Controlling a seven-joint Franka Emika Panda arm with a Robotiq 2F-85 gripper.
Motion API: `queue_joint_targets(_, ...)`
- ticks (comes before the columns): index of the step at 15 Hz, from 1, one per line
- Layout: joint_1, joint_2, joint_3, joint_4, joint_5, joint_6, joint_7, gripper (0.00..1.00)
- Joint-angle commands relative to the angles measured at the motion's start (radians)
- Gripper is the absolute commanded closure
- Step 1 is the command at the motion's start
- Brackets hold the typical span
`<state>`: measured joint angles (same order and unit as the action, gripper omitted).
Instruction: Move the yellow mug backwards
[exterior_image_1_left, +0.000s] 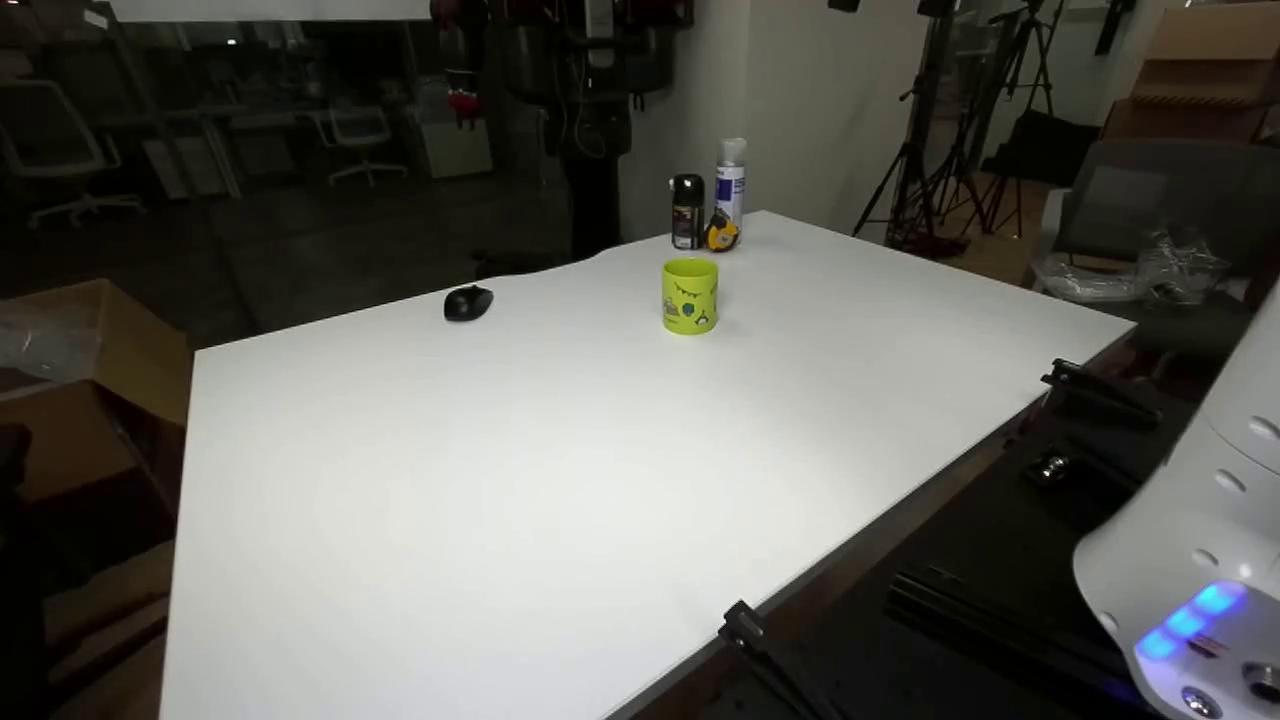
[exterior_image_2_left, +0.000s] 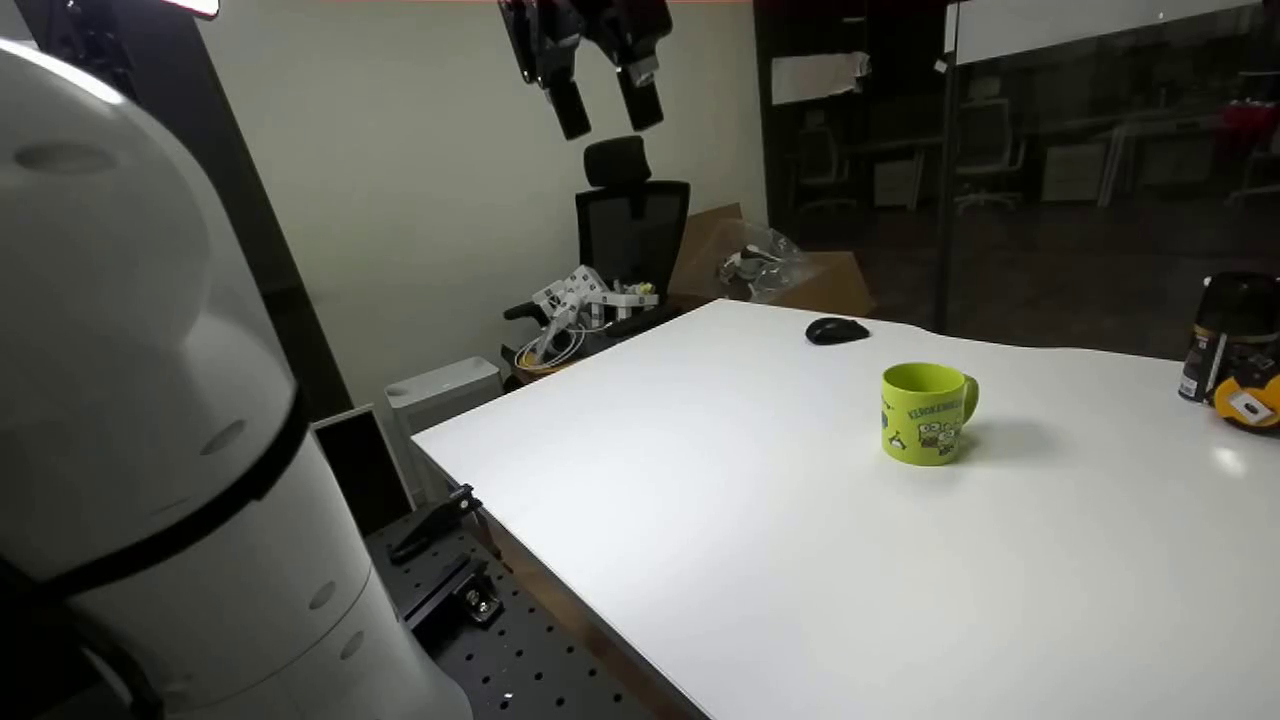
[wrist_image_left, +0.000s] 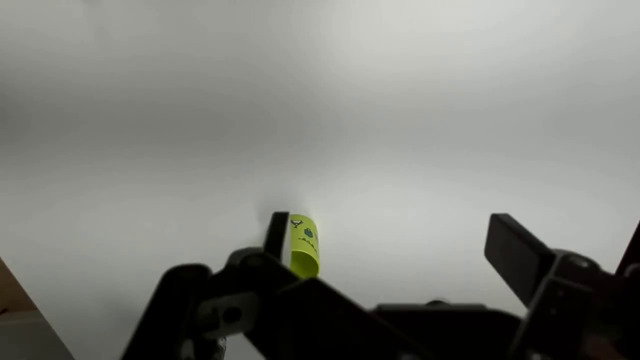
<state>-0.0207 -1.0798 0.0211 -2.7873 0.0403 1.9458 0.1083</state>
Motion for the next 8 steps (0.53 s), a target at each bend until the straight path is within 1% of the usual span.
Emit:
queue_joint_targets(1, -0.004, 0.001, 0.002, 0.003, 0.003, -0.003, -0.003, 0.00)
queue_joint_targets(7, -0.004, 0.001, 0.002, 0.003, 0.003, -0.003, -0.003, 0.00)
queue_joint_targets(8, -0.016, 0.013, 0.007, 0.003, -0.001, 0.024, 0.011, 0.00)
